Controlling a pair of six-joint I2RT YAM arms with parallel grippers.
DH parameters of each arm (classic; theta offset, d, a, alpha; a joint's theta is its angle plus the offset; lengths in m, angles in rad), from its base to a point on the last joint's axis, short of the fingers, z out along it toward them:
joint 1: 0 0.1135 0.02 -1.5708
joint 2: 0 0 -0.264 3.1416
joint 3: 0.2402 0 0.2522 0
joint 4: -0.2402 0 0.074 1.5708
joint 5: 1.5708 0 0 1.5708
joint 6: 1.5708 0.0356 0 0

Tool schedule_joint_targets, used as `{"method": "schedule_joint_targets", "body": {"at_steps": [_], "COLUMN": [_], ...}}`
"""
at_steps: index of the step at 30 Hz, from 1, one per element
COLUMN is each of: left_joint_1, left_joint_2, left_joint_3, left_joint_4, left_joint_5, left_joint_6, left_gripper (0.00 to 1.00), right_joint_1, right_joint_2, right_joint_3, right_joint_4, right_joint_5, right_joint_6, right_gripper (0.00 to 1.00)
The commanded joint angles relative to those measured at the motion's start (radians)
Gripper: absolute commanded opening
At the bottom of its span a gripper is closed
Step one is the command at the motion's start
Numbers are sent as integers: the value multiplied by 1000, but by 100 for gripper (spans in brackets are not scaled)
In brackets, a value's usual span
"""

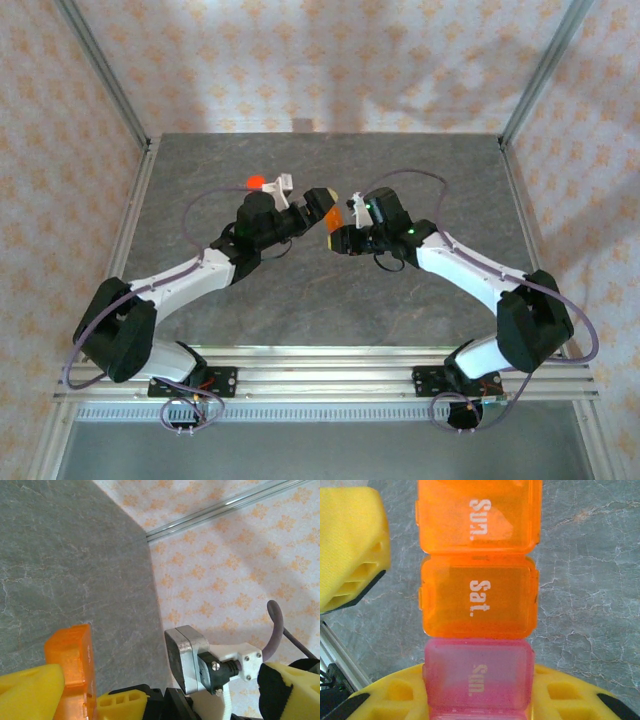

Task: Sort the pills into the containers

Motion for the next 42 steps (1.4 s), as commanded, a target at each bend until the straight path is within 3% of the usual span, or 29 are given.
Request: {"method": "schedule_joint_targets", "body": {"at_steps": [1, 42], "left_joint_1": [-10, -58], "left_joint_2": [19, 27], "left_joint_3": [20, 89], "left_joint_4": [47, 62], "left_joint_5": [11, 9], "left_joint_6": [-9, -42], "left_gripper": [100, 99], "right_joint_1": [4, 49], "right_joint_2": [3, 76], "right_joint_3": [31, 45], "right_joint_4": [23, 25], "right_joint_5": [19, 66], "right_joint_6": [12, -3], "right_gripper": [26, 25]}}
